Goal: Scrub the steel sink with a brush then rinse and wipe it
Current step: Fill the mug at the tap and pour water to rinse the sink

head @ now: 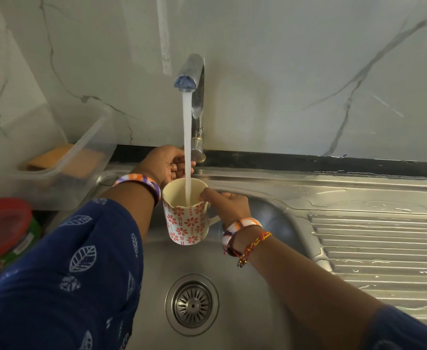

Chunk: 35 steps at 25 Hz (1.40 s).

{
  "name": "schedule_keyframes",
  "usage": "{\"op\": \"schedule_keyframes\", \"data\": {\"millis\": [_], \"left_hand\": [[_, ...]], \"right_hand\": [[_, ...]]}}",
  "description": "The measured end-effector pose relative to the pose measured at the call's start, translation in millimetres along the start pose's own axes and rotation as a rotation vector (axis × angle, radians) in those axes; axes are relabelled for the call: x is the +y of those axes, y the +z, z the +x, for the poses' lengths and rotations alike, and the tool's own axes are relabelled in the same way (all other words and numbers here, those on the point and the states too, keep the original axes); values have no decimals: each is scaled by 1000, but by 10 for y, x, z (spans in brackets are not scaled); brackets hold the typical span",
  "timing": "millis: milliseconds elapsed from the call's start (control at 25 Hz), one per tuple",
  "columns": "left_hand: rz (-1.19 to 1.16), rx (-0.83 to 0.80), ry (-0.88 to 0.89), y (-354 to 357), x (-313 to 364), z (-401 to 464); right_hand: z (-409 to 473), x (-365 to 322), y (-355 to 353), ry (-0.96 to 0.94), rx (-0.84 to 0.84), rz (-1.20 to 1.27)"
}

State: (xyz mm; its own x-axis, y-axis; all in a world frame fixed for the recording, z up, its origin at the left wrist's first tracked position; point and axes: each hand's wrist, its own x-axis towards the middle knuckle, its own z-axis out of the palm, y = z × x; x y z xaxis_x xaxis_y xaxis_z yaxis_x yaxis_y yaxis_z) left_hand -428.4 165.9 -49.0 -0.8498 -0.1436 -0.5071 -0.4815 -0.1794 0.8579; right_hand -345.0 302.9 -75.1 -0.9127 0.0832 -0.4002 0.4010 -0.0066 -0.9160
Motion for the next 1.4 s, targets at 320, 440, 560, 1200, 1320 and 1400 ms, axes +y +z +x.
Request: {"op": "schedule_keyframes", "data": {"millis": [320, 440, 560, 1200, 1320, 1400], "left_hand": [[-8, 8, 25, 1, -9, 11], [27, 11, -16, 5, 12, -19], [39, 13, -34, 9, 13, -35], [58, 30, -19, 21, -8, -103], [55, 20, -26, 16, -13, -94], [50, 16, -39, 11, -18, -90]], "right_hand": [[8, 24, 20, 20, 25, 36], [1, 51, 19, 21, 35, 46], [-13, 60, 10, 9, 37, 36], [-71, 87, 13, 33, 17, -27], [-70, 100, 7, 40, 22, -30], [-72, 108, 3, 46, 28, -21]]}}
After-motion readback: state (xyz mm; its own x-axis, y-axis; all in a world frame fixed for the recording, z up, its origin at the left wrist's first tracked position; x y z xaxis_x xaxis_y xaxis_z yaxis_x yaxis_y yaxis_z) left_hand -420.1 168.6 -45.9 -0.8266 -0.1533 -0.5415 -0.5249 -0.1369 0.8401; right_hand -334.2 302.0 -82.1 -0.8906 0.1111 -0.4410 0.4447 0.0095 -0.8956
